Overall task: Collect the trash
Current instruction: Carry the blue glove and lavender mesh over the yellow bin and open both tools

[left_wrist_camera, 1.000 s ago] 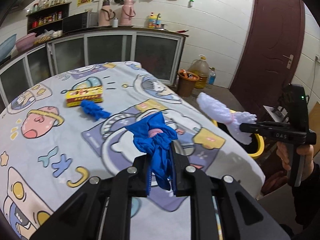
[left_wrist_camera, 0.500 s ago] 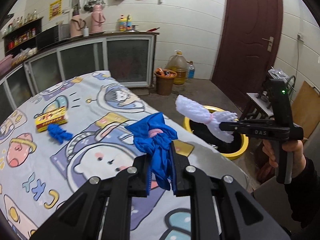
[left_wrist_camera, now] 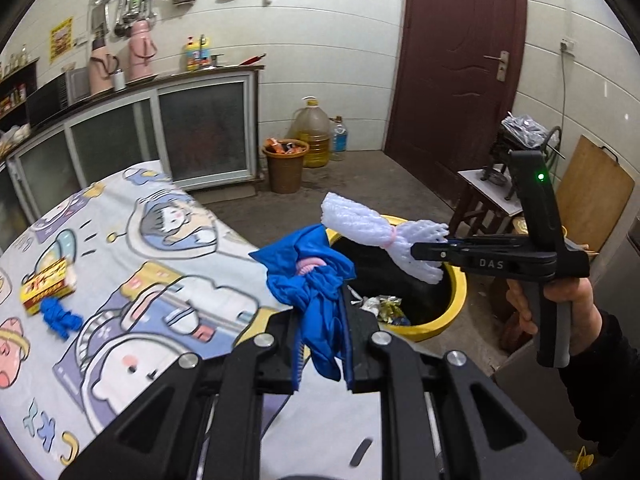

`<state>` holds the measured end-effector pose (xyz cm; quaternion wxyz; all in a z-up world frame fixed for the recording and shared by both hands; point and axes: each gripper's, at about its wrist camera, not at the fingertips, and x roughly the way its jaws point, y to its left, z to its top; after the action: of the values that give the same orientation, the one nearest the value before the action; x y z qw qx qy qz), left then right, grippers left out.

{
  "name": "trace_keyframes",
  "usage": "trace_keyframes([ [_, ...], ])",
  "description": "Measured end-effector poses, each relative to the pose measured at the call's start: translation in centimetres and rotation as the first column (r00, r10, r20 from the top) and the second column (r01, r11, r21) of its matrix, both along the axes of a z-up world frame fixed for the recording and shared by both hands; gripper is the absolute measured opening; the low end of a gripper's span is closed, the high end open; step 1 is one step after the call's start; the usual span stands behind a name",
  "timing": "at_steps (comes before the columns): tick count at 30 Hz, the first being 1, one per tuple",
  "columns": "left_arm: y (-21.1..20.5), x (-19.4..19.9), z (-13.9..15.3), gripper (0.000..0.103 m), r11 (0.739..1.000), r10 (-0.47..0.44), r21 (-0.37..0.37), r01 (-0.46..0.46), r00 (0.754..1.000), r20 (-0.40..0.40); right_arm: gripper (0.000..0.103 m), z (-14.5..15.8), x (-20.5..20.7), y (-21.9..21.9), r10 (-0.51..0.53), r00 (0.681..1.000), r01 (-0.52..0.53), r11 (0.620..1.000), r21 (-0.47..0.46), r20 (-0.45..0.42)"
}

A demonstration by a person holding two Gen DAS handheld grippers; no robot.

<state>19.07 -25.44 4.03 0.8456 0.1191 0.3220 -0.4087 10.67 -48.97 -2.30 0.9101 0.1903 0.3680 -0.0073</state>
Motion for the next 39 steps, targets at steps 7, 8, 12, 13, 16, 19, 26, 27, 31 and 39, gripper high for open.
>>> trace_keyframes([
  [7, -4.1, 1.0, -0.9, 0.013, 0.998, -0.061, -0.005, 0.061, 0.998, -0.018, 0.019, -1.5, -0.7, -3.1, -0.104, 0.994, 0.103, 0.995, -0.012, -0.032],
  [8, -4.6, 1.2, -1.1, 0.013, 0.998, -0.066, -0.007, 0.066, 0.997, -0.026, 0.019, -1.7, -0.7, -3.5, -0.115, 0.993, 0.115, 0.993, -0.007, -0.038],
  [12, -6.9, 1.8, -1.9, 0.013, 0.996, -0.094, -0.009, 0.094, 0.995, -0.037, 0.019, -2.7, -0.6, -4.5, -0.157, 0.985, 0.156, 0.987, -0.025, -0.065],
  [13, -7.6, 2.1, -2.2, 0.013, 0.995, -0.101, -0.012, 0.101, 0.994, -0.041, 0.019, -3.1, -0.6, -4.8, -0.165, 0.984, 0.164, 0.986, -0.022, -0.072],
  [16, -9.2, 2.5, -2.8, 0.013, 0.994, -0.11, -0.004, 0.11, 0.993, -0.045, 0.019, -3.9, -0.5, -5.3, -0.183, 0.979, 0.182, 0.983, -0.02, -0.087],
  [19, -11.0, 3.3, -3.7, 0.013, 0.994, -0.106, 0.019, 0.107, 0.993, -0.051, 0.019, -4.8, -0.3, -6.0, -0.203, 0.974, 0.203, 0.979, -0.006, -0.106],
  [26, -14.2, 4.4, -6.5, 0.013, 0.993, -0.103, 0.048, 0.109, 0.989, -0.108, 0.019, -5.9, 0.1, -6.9, -0.228, 0.964, 0.228, 0.974, -0.012, -0.135],
  [27, -14.6, 4.5, -6.8, 0.013, 0.993, -0.104, 0.049, 0.11, 0.988, -0.114, 0.019, -6.1, 0.2, -7.1, -0.233, 0.962, 0.233, 0.972, -0.017, -0.14],
  [31, -16.1, 4.9, -8.0, 0.013, 0.992, -0.098, 0.063, 0.107, 0.986, -0.135, 0.019, -6.5, 0.4, -7.8, -0.252, 0.955, 0.254, 0.967, -0.011, -0.158],
  [39, -16.6, 5.6, -8.4, 0.014, 0.993, -0.094, 0.05, 0.103, 0.982, -0.163, 0.02, -6.3, 0.5, -8.4, -0.272, 0.948, 0.271, 0.962, -0.027, -0.165],
])
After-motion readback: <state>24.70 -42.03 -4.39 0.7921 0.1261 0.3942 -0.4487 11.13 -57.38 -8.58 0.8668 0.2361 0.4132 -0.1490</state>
